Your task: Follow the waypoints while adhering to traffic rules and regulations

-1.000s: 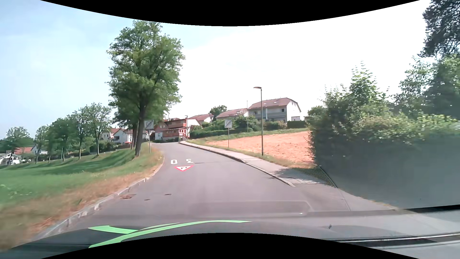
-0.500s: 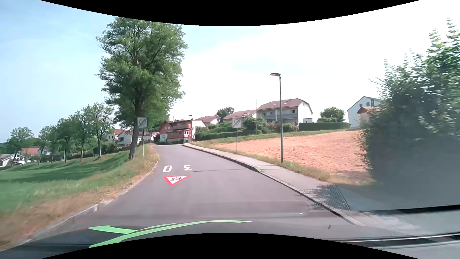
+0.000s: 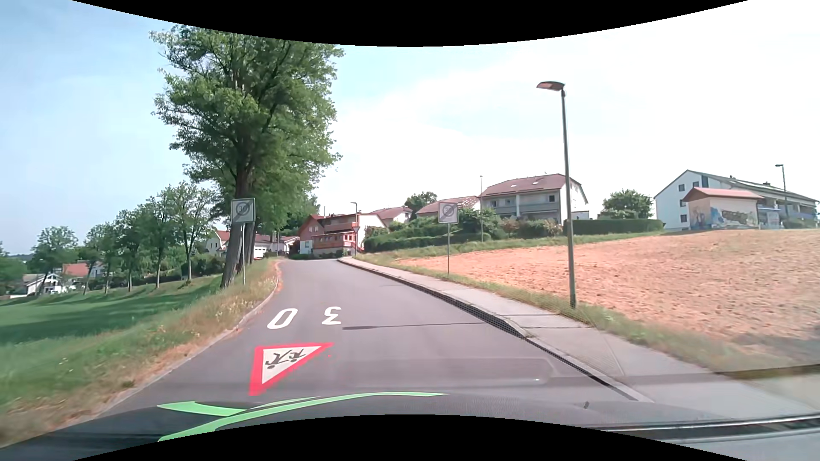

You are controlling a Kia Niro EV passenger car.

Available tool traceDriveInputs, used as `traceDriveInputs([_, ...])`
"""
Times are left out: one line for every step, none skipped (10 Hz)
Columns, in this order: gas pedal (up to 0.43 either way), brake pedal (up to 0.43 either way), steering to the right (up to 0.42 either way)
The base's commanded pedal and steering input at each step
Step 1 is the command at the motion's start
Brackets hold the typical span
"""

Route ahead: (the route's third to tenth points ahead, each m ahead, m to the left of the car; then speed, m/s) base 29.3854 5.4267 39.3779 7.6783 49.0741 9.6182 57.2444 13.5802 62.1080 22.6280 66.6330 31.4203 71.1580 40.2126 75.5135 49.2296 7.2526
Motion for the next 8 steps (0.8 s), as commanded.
traceDriveInputs([0.11, 0.0, -0.08])
traceDriveInputs([0.11, 0.0, -0.082])
traceDriveInputs([0.11, 0.0, -0.085])
traceDriveInputs([0.11, 0.0, -0.085])
traceDriveInputs([0.11, 0.0, -0.085])
traceDriveInputs([0.11, 0.0, -0.085])
traceDriveInputs([0.11, 0.0, -0.085])
traceDriveInputs([0.11, 0.0, -0.085])
